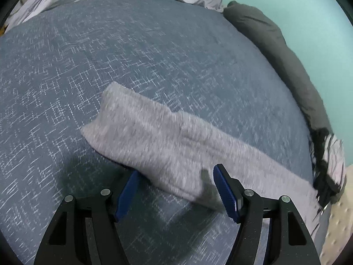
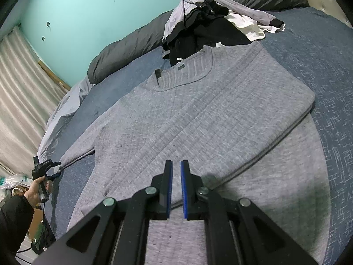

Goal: Fold clothes
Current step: 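Move the left gripper to the spread grey sleeve cuff and grasp it, then lift the held cuff and carry it across the sweater body with the left gripper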

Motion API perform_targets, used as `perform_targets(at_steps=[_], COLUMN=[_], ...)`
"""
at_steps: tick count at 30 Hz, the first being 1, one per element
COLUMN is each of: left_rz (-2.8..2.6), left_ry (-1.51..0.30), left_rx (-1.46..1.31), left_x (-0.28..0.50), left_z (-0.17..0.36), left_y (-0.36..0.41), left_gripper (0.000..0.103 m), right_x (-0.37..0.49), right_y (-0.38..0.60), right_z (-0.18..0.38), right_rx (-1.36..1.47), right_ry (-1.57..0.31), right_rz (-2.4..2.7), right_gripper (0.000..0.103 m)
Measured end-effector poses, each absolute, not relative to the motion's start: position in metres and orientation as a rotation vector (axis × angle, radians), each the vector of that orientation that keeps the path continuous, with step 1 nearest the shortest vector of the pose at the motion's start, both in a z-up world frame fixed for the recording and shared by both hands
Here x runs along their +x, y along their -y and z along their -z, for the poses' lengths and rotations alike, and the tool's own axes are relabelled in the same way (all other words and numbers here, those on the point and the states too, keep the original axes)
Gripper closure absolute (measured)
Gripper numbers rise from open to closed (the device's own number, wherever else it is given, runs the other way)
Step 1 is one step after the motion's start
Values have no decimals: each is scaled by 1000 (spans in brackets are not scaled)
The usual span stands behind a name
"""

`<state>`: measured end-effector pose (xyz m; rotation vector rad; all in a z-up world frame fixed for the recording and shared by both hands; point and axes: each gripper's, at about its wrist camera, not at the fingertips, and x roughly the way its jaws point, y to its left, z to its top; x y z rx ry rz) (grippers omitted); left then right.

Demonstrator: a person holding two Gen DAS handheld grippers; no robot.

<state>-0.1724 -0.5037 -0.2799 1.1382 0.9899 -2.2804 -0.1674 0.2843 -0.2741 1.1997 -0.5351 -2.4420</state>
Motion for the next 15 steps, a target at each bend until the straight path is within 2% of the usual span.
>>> perform_targets(at_steps=[3, 4, 7, 8, 9, 11, 15], left_rz=[2294, 2305, 2318, 2321, 2325, 2338, 2370], left_ry=[-964, -948, -904, -905, -902, -890, -855], left_rx=[1133, 1135, 1147, 1152, 1154, 1158, 1158], left_x=[-177, -179, -182, -183, -183, -187, -198], left_z=[280, 279, 277, 278, 277, 275, 268], left_y=[502, 500, 497, 497, 497, 495, 492], left_gripper=[33, 37, 63, 68, 70, 81, 86], right_x=[-168, -168, -168, -168, -168, -168, -168], right_y=[-284, -284, -284, -284, -285, -285, -286], right_z=[275, 276, 276, 276, 276, 276, 277], right_rx=[1204, 1205, 1205, 1204, 1204, 1203, 1204], right_ry=[530, 529, 530, 531, 532, 536, 556], right_rz=[2442, 2442, 2441, 2442, 2442, 2442, 2438], right_gripper=[96, 96, 96, 96, 96, 96, 96])
